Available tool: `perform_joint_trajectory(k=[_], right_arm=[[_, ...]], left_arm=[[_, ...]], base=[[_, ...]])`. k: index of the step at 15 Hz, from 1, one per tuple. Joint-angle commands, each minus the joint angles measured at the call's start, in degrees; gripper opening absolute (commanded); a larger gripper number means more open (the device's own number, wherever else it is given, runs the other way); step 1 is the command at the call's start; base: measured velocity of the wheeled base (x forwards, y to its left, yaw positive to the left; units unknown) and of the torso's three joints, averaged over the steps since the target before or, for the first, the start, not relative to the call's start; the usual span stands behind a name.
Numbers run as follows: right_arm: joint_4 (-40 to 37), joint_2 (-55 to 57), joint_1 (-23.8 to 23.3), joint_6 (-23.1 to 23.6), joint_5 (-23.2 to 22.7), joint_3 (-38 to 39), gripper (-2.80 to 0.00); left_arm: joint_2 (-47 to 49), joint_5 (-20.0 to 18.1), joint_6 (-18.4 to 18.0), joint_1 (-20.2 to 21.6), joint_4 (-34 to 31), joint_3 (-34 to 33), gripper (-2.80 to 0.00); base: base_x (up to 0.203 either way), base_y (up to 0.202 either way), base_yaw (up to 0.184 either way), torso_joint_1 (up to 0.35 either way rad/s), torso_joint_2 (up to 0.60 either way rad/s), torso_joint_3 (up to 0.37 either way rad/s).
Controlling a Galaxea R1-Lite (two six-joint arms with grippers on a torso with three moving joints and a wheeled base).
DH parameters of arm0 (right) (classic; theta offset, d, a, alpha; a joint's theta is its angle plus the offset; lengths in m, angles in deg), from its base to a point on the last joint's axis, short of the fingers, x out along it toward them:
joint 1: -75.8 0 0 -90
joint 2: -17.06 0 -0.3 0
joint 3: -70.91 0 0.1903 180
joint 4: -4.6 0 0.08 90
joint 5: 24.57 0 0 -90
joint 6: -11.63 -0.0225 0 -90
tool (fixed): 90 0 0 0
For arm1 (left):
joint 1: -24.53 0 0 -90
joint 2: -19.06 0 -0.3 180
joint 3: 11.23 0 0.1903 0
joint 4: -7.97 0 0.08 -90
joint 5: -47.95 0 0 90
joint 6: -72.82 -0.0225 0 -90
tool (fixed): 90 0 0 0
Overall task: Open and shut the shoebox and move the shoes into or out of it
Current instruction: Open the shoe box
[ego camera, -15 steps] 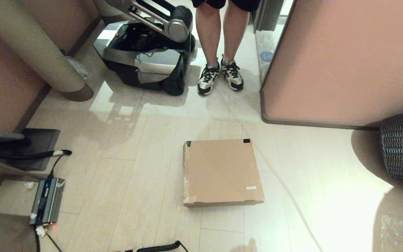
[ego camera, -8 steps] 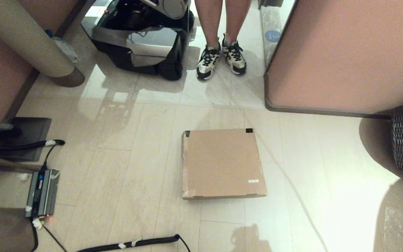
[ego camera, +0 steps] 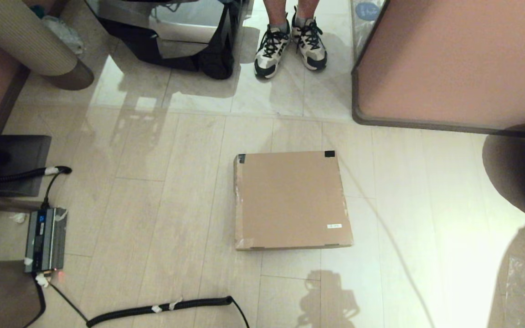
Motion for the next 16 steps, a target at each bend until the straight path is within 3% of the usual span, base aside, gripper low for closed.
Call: perform_joint_trajectory(k=[1,4,6,11,13,16], right_arm=[[0.0,0.1,0.0,0.2,-0.1,0.0,-2.80],[-0.1,0.1,0.0,2.4,-0.4,0.0,-2.80],[-0.2,0.1,0.0,4.4,-2.1,0.0,-2.80],[-0.3,0.1,0.0,3.8,-1.6,-0.8,-2.80],[-1.2,3.3,0.0,-1.6,-1.6,-8.4,-2.80],[-4.9,20.8,0.8,-13.0,-5.0,-21.1,-2.80]], left_arm=[[-0.1,0.1,0.0,0.0,0.0,0.0,-2.80],[-0.1,0.0,-0.3,0.0,-0.1,0.0,-2.80],[0.0,-1.1,-3.2,0.0,-0.1,0.1,-2.80],[-0.1,-1.9,-2.4,-0.2,1.1,1.4,-2.80],[3.3,-5.1,1.6,-0.2,0.5,9.7,-2.80],[21.5,-9.4,16.8,-1.7,-1.1,25.7,-2.80]], base=[[0.000,0.000,0.000,0.007,0.00,-0.193],[0.000,0.000,0.000,0.004,0.00,-0.148],[0.000,0.000,0.000,0.000,0.00,-0.023],[0.000,0.000,0.000,0.000,0.00,0.000],[0.000,0.000,0.000,0.000,0.00,0.000],[0.000,0.000,0.000,0.000,0.00,0.000]])
